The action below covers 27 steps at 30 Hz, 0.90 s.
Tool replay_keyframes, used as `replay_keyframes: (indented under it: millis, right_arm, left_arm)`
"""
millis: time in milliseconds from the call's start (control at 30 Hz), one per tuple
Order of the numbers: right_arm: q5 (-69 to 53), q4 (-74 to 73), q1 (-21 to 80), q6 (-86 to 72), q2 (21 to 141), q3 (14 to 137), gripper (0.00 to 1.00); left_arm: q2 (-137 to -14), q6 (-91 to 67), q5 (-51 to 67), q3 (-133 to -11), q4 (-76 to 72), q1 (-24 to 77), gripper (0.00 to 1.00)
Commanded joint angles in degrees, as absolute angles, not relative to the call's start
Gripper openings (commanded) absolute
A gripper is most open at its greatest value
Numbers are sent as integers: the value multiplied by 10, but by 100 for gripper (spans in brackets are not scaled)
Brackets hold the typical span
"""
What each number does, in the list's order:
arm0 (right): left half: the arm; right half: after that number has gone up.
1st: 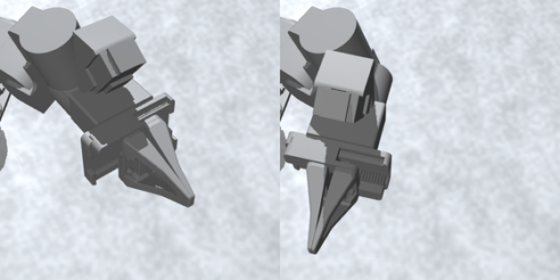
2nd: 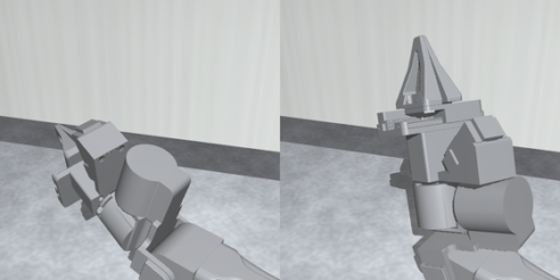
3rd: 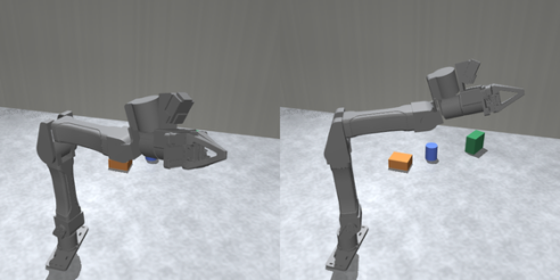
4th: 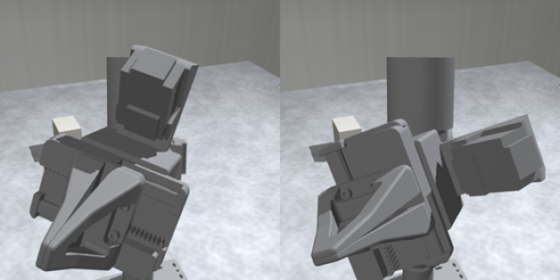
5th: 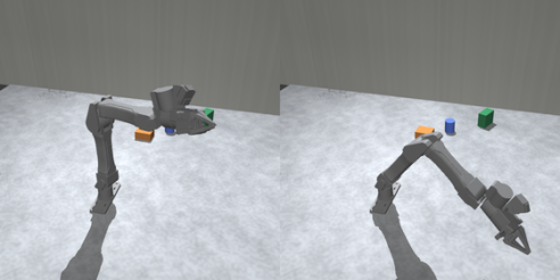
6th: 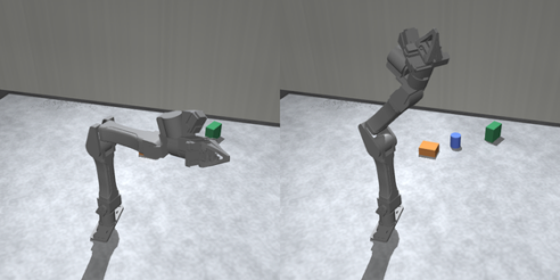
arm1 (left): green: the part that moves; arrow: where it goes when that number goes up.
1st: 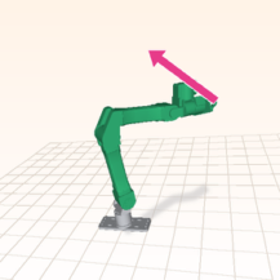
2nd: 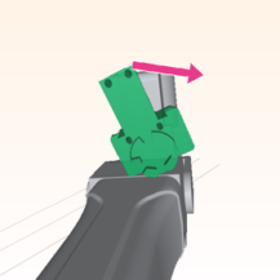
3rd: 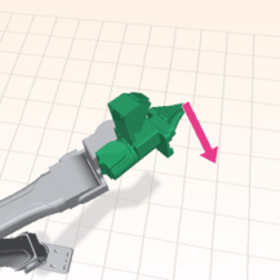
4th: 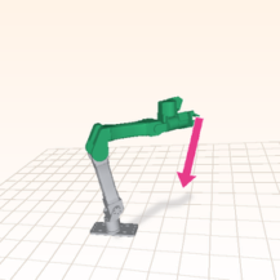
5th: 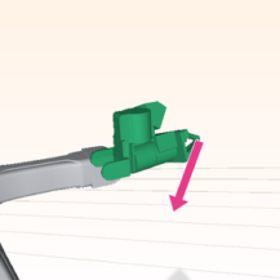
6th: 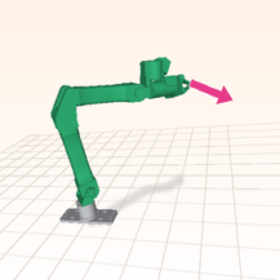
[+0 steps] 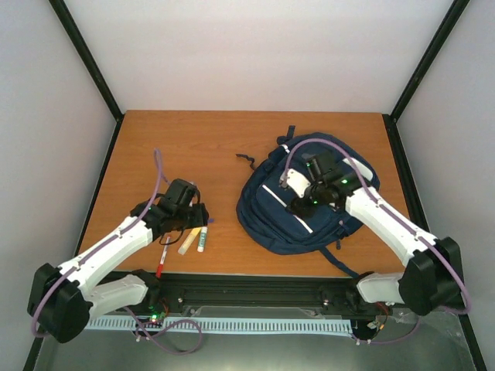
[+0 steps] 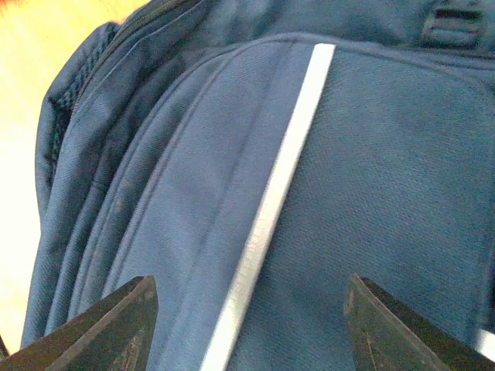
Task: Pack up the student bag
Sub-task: Pick up the stationery from the center of the board.
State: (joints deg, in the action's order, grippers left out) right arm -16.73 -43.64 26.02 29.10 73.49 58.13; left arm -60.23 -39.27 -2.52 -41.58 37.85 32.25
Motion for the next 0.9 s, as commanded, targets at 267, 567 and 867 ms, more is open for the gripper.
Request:
replay_keyframes:
  millis: [267,567,867]
  right_arm:
    - [-21,-407,416,272,807,562,80]
    - [173,-360,450,250,859,568,66]
    - [207,-378,436,244,827,589,21]
  left_arm:
    - [-699,-408,-2,-425,448,371,57]
    - [-736,-419,-16,-429,435,386,56]
    - [-751,-419,-2,-420,420,386,57]
